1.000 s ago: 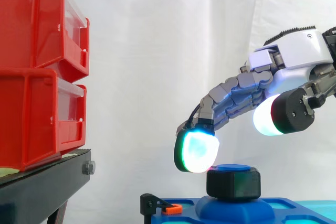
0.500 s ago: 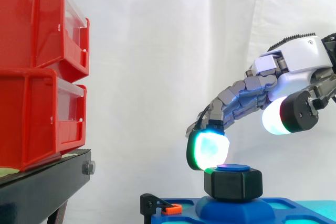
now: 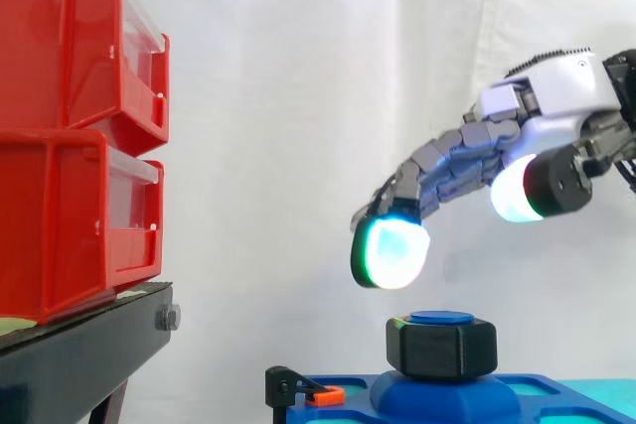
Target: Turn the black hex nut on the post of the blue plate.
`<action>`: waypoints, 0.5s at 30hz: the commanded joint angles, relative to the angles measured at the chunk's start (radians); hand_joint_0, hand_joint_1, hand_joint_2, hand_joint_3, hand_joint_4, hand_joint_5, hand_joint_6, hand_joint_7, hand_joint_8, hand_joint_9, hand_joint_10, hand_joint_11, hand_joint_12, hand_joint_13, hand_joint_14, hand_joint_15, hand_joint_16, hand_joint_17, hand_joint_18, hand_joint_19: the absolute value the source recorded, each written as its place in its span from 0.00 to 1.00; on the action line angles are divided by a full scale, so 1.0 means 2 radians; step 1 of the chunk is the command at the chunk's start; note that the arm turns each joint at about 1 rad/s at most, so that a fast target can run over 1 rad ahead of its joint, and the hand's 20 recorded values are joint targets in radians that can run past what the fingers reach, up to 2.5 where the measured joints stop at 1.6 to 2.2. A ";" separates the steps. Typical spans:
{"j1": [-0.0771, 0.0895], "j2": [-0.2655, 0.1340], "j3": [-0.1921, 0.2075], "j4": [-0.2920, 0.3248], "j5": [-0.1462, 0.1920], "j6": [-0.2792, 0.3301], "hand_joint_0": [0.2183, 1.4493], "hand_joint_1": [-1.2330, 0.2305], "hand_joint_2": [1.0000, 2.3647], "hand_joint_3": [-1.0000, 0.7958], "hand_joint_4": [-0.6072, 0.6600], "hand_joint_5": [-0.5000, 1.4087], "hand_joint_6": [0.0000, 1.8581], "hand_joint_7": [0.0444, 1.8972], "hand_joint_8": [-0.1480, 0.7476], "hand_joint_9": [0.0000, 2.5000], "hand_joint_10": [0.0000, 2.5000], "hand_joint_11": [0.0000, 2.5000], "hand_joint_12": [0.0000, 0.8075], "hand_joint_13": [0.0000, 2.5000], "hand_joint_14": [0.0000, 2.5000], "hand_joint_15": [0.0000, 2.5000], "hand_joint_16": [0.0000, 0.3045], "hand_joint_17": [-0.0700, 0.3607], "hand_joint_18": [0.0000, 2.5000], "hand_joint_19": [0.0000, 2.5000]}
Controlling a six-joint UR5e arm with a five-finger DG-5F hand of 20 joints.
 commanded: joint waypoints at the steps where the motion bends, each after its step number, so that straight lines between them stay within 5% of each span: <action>1: 0.008 0.000 0.007 -0.001 0.019 0.000 0.22 0.57 0.00 0.28 0.62 0.16 0.27 0.39 0.42 0.11 0.00 0.00 0.45 0.04 0.00 0.00 0.18 0.45 0.00 0.02; 8: 0.028 -0.001 0.008 0.005 0.054 -0.001 0.22 0.57 0.00 0.28 0.62 0.16 0.27 0.39 0.42 0.10 0.00 0.00 0.45 0.04 0.00 0.00 0.18 0.45 0.00 0.02; 11: 0.055 -0.001 0.007 -0.002 0.076 0.000 0.20 0.64 0.00 0.28 0.62 0.16 0.27 0.39 0.43 0.10 0.00 0.00 0.46 0.03 0.00 0.00 0.19 0.46 0.00 0.02; 15: 0.068 -0.001 0.007 -0.006 0.113 -0.001 0.20 0.71 0.00 0.28 0.62 0.16 0.27 0.39 0.43 0.10 0.00 0.00 0.46 0.02 0.00 0.00 0.19 0.47 0.00 0.02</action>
